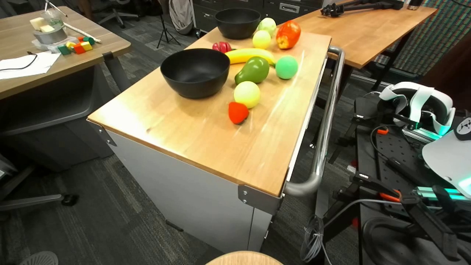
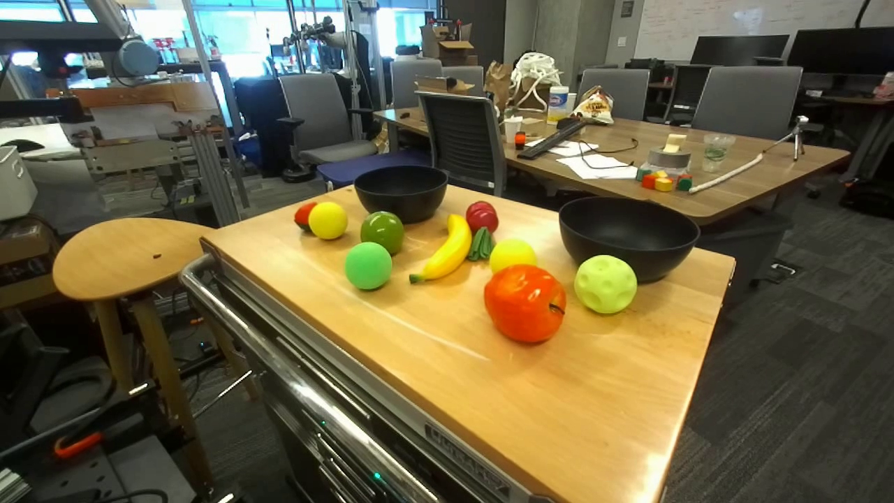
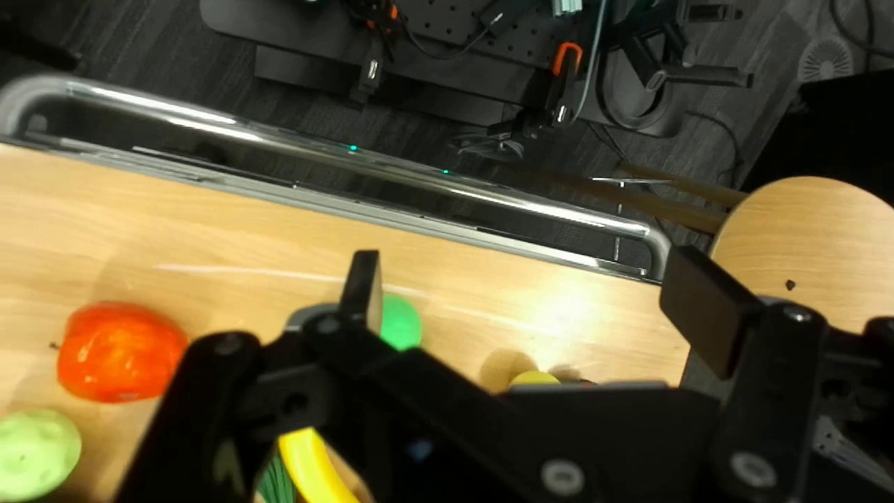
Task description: Put the plush fruits in the bowls
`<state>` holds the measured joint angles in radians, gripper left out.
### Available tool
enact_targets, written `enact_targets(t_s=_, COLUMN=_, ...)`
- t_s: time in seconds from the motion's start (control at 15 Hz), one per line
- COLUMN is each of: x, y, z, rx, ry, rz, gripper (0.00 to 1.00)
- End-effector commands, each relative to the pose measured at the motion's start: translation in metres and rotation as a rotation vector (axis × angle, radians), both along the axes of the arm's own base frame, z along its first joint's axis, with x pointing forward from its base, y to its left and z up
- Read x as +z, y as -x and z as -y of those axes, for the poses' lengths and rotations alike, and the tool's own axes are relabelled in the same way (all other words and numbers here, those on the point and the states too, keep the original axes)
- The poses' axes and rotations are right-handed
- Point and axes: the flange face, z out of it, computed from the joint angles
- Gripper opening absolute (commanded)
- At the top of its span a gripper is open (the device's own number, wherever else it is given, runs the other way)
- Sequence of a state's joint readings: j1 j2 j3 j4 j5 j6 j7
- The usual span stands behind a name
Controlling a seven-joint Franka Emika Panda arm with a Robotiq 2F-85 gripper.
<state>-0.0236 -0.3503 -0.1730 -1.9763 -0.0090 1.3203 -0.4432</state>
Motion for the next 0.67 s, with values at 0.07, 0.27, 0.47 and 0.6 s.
enact_targets(t_s=0.07, x=0.041, y=-0.041, z=-0.058, rx=0.171, ry=0.139, rz=0.124, gripper=1.00)
enact_targets(t_s=0.27, x=0.033, y=-0.097, z=-0.078, rx=0.239, ry=0.189, rz=0.297, gripper=1.00)
enact_targets(t_s=0.47, x=0.022, y=-0.086, z=-0.082, rx=0.215, ry=0.173, rz=0.267, gripper=1.00)
enact_targets(t_s=0.6, x=0.016, y=-0.096, z=-0.081, rx=0.218, ry=0.173, rz=0.263, gripper=1.00)
